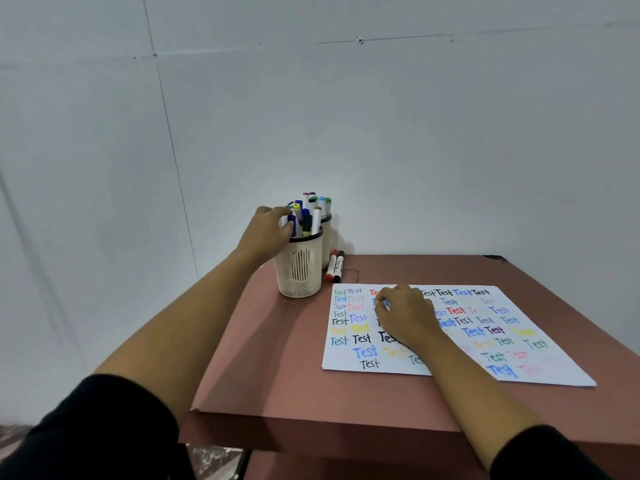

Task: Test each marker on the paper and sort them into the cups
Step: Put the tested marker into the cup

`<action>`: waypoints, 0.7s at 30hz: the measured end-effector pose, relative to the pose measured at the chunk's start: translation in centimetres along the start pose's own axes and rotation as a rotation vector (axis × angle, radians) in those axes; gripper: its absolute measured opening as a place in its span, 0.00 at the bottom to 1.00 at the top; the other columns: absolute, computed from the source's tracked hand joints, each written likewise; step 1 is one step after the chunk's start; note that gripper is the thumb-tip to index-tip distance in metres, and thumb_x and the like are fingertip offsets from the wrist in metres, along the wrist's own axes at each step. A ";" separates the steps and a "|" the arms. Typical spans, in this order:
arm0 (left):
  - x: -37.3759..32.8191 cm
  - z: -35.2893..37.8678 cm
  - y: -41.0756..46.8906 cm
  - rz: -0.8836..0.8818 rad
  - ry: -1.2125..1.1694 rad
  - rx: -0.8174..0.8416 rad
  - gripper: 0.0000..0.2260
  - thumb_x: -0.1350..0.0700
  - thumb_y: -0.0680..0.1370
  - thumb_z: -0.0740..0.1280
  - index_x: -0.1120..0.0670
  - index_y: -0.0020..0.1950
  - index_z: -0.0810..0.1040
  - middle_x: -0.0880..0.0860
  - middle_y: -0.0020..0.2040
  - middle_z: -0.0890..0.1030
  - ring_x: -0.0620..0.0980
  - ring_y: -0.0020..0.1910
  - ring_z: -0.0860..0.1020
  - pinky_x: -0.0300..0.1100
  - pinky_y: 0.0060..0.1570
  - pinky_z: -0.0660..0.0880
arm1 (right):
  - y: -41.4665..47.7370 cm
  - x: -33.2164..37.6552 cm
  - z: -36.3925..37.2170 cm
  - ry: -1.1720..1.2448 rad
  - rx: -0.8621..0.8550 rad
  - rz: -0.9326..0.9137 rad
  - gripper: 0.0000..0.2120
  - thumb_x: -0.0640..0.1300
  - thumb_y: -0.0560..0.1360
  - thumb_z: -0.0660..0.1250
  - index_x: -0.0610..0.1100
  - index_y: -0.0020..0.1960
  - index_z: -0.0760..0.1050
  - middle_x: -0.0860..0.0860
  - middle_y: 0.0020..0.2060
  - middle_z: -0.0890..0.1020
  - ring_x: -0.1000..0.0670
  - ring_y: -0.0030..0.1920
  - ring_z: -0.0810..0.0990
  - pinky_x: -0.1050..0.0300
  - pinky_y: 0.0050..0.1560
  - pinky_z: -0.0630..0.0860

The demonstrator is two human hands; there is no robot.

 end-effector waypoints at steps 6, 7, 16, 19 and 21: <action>-2.0 0.1 -2.2 0.128 -0.032 -0.269 0.14 0.59 0.78 0.60 0.57 0.62 0.75 0.59 0.61 0.74 0.58 0.58 0.73 0.48 0.56 0.71 | 0.0 0.2 -0.1 -0.018 0.007 -0.013 0.13 0.47 0.79 0.57 0.47 0.58 0.78 0.47 0.54 0.77 0.44 0.57 0.73 0.51 0.57 0.71; -2.6 0.4 -2.9 0.179 -0.009 -0.316 0.13 0.59 0.77 0.60 0.57 0.59 0.77 0.59 0.57 0.76 0.59 0.54 0.74 0.50 0.52 0.72 | 0.1 0.2 -0.1 -0.026 0.015 -0.018 0.14 0.47 0.79 0.57 0.47 0.58 0.77 0.47 0.54 0.77 0.44 0.57 0.73 0.51 0.57 0.70; -2.8 7.4 -9.0 0.325 -0.016 0.018 0.10 0.59 0.77 0.60 0.59 0.54 0.78 0.56 0.48 0.78 0.55 0.47 0.76 0.47 0.44 0.72 | 2.2 1.4 -1.5 -0.012 0.110 -0.081 0.10 0.42 0.77 0.60 0.39 0.51 0.78 0.44 0.50 0.80 0.44 0.50 0.77 0.52 0.48 0.76; -1.9 8.4 -8.9 0.234 -0.054 0.135 0.11 0.60 0.77 0.60 0.59 0.54 0.79 0.57 0.50 0.78 0.53 0.51 0.75 0.42 0.49 0.70 | 3.9 2.0 -1.7 0.034 0.116 -0.094 0.10 0.44 0.78 0.61 0.40 0.53 0.78 0.44 0.50 0.81 0.44 0.52 0.78 0.57 0.45 0.70; -1.6 8.6 -8.8 0.187 -0.080 0.151 0.11 0.60 0.77 0.60 0.58 0.54 0.80 0.57 0.51 0.79 0.53 0.51 0.75 0.39 0.48 0.67 | 5.1 2.3 -1.4 0.079 0.114 -0.077 0.10 0.44 0.77 0.63 0.40 0.53 0.78 0.43 0.51 0.81 0.44 0.51 0.78 0.57 0.45 0.71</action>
Point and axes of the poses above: each hand's wrist, its own y-axis towards the middle knuckle, its own z-axis out of the palm, x = y × z, the point moved 3 cm from there along y, towards the middle knuckle
